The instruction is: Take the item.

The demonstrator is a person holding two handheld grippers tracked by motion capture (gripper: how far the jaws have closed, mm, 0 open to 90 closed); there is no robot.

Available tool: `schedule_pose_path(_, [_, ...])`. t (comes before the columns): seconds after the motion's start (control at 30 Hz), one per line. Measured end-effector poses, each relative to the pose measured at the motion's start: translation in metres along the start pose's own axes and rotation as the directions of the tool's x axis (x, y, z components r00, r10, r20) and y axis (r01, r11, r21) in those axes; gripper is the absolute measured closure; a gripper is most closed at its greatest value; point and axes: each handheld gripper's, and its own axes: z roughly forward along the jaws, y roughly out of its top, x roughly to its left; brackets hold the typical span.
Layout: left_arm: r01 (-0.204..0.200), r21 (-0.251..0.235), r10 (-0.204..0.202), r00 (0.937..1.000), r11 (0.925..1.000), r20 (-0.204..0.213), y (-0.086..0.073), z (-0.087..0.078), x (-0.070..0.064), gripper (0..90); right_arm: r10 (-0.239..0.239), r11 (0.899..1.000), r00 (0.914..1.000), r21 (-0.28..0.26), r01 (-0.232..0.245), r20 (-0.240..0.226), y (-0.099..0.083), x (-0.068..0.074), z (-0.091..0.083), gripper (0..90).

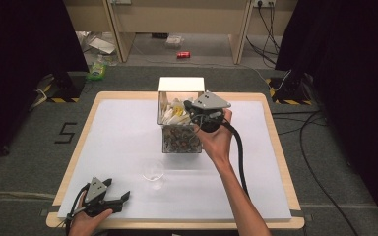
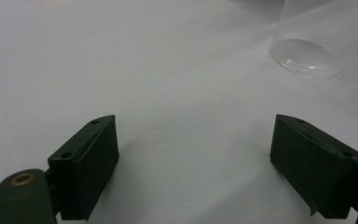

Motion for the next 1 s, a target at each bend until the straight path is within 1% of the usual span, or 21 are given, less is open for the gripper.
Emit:
schedule_pose_path(0.07, [0.0, 0.0, 0.0, 1.0, 1.0, 0.0, 0.0, 0.0, 0.0, 14.5, 0.002, 1.0, 1.0, -0.005, -0.002, -0.001, 0.001, 0.0, -0.001, 90.0])
schedule_pose_path(0.1, [0.0, 0.0, 0.0, 1.0, 1.0, 0.0, 0.0, 0.0, 0.0, 14.5, -0.003, 1.0, 1.0, -0.027, 0.003, 0.0, 0.006, 0.001, -0.004, 90.0])
schedule_pose_path(0.2, [0.001, -0.001, -0.001, 1.0, 1.0, 0.0, 0.0, 0.0, 0.0, 14.5, -0.01, 0.999, 1.0, -0.051, 0.01, -0.001, 0.013, 0.003, -0.009, 90.0])
schedule_pose_path(0.43, [0.001, -0.002, -0.001, 1.0, 1.0, 0.0, 0.0, 0.0, 0.0, 14.5, -0.02, 0.996, 0.9997, -0.083, 0.019, -0.014, 0.026, 0.005, -0.019, 90.0])
schedule_pose_path(0.47, [0.002, -0.003, -0.002, 1.0, 1.0, 0.0, 0.0, 0.0, 0.0, 14.5, -0.014, 0.995, 0.9995, -0.098, 0.011, -0.028, 0.029, 0.006, -0.022, 90.0])
schedule_pose_path(0.63, [0.001, -0.002, -0.001, 1.0, 1.0, 0.0, 0.0, 0.0, 0.0, 14.5, -0.027, 0.993, 0.9985, -0.113, 0.021, -0.047, 0.033, 0.011, -0.027, 90.0])
schedule_pose_path(0.7, [0.001, -0.002, -0.001, 1.0, 1.0, 0.0, 0.0, 0.0, 0.0, 14.5, -0.031, 0.992, 0.9967, -0.126, 0.022, -0.075, 0.034, 0.016, -0.031, 90.0])
schedule_pose_path(0.77, [0.001, -0.002, -0.001, 1.0, 1.0, 0.0, 0.0, 0.0, 0.0, 14.5, -0.033, 0.992, 0.9962, -0.128, 0.022, -0.081, 0.035, 0.017, -0.032, 90.0])
schedule_pose_path(0.8, [0.001, -0.002, -0.001, 1.0, 1.0, 0.0, 0.0, 0.0, 0.0, 14.6, -0.039, 0.99, 0.9945, -0.137, 0.025, -0.097, 0.035, 0.021, -0.034, 90.0])
schedule_pose_path(0.87, [0.001, -0.002, -0.001, 1.0, 1.0, 0.0, 0.0, 0.0, 0.0, 14.5, -0.039, 0.99, 0.9939, -0.14, 0.025, -0.103, 0.035, 0.022, -0.035, 90.0])
schedule_pose_path(0.97, [0.001, -0.002, -0.001, 1.0, 1.0, 0.0, 0.0, 0.0, 0.0, 14.5, -0.048, 0.989, 0.9893, -0.146, 0.028, -0.138, 0.032, 0.03, -0.039, 90.0])
schedule_pose_path(1.0, [0.001, -0.002, -0.001, 1.0, 1.0, 0.0, 0.0, 0.0, 0.0, 14.5, -0.048, 0.989, 0.9893, -0.146, 0.028, -0.138, 0.032, 0.03, -0.039, 90.0])
